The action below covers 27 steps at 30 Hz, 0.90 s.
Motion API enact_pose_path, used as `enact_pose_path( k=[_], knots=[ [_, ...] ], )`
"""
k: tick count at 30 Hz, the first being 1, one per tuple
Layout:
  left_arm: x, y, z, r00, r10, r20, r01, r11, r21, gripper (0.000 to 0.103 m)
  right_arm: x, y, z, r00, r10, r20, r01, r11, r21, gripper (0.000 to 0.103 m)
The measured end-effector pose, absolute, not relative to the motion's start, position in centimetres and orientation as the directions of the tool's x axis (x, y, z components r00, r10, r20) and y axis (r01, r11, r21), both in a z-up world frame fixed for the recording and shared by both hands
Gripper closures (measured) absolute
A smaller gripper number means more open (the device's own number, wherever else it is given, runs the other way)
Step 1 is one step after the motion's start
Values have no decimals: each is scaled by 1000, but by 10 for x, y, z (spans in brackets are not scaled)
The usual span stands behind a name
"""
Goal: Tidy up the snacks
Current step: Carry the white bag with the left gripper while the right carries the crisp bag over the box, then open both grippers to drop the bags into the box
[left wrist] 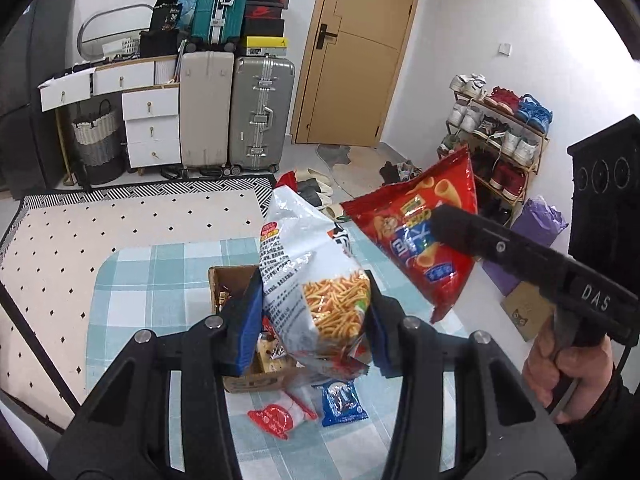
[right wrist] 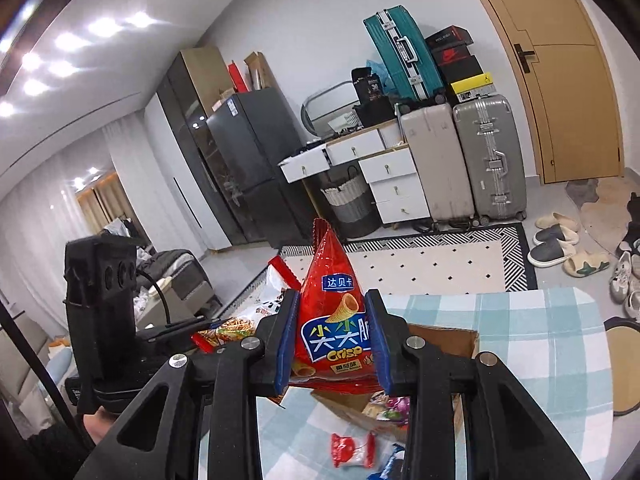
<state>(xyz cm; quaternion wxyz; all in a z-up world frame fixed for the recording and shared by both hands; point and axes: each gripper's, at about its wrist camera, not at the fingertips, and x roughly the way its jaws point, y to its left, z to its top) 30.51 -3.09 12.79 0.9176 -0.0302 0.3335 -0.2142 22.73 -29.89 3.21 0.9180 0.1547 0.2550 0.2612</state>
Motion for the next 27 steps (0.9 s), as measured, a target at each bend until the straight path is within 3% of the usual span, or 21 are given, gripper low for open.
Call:
enact_pose_path(
  k=[15,27],
  knots=[
    [431,-71,37,613,-325,-720,344,930,-127,61,315,-287,-46,682,494,-540,-355,868,346,70],
    [479,-64,-51,511,-330,-793,290,935,-203,61,347,-289,-115,623,475,-621,-313,880,358,69]
  ],
)
